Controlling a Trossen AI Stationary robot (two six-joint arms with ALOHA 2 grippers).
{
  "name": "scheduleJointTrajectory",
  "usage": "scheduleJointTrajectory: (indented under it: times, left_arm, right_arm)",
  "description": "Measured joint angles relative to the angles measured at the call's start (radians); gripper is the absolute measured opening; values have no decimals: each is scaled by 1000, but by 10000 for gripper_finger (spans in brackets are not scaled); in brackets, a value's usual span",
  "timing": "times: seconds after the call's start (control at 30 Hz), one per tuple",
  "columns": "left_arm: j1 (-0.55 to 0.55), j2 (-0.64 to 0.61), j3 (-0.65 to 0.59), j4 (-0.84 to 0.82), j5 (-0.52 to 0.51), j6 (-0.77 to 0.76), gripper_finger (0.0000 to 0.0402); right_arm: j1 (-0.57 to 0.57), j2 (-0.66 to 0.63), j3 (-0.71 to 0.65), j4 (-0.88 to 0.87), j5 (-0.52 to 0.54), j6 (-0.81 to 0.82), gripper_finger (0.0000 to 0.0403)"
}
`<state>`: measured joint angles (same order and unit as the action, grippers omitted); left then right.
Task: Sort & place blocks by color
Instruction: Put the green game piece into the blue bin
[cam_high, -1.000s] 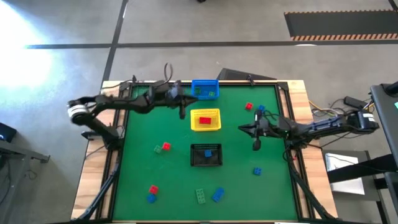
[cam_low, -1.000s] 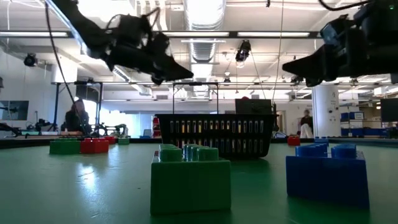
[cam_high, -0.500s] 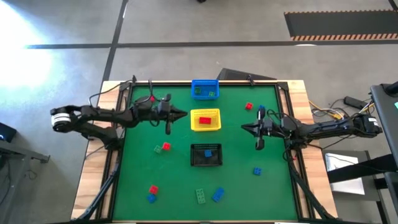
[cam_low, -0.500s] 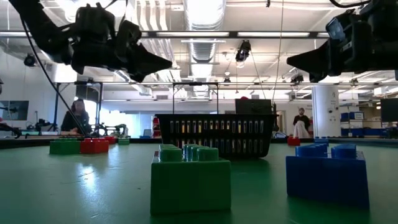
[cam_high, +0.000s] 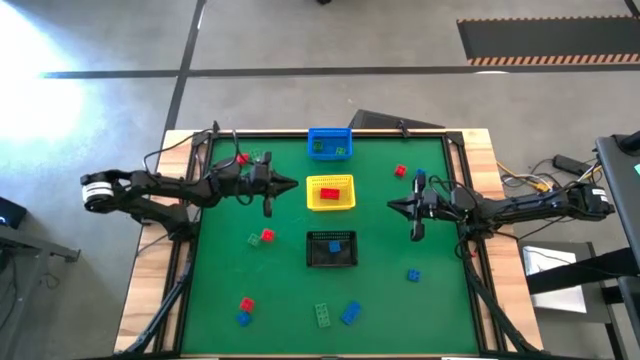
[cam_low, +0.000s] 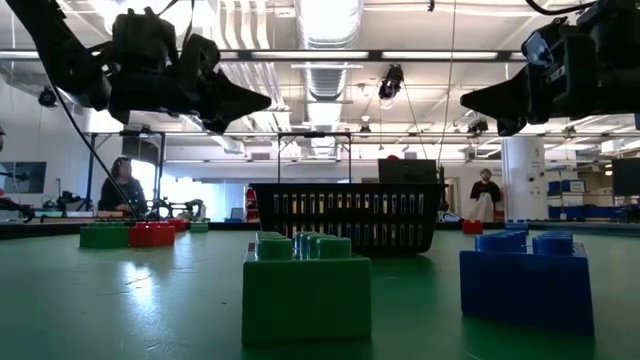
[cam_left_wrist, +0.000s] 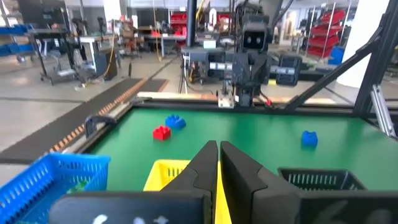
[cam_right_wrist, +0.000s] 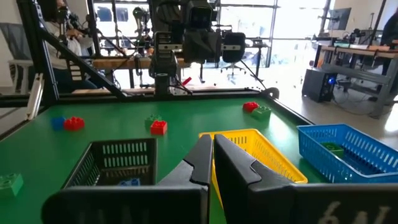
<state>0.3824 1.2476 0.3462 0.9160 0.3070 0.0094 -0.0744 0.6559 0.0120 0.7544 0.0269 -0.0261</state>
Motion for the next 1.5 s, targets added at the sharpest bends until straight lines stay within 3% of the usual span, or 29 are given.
scheduleJointTrajectory:
  times: [0.43,0.53,0.63,0.87,1.13,1.5]
  left_arm:
    - [0,-1,-10,2,1,-2,3]
    - [0,-10,-14,-1,57,0,3]
    - [0,-57,-16,-41,128,22,3]
    - [-7,-227,-17,-268,130,49,3]
    - [-17,-311,-52,-270,128,59,3]
    - [-17,-328,-85,-273,124,54,3]
  right_arm:
    - [0,0,0,0,0,0,9]
    - [0,0,0,0,0,0,9]
    - [0,0,0,1,0,0,9]
    - [0,0,-1,1,0,0,9]
    - [0,0,-1,1,0,0,9]
    - [0,0,-1,1,0,0,9]
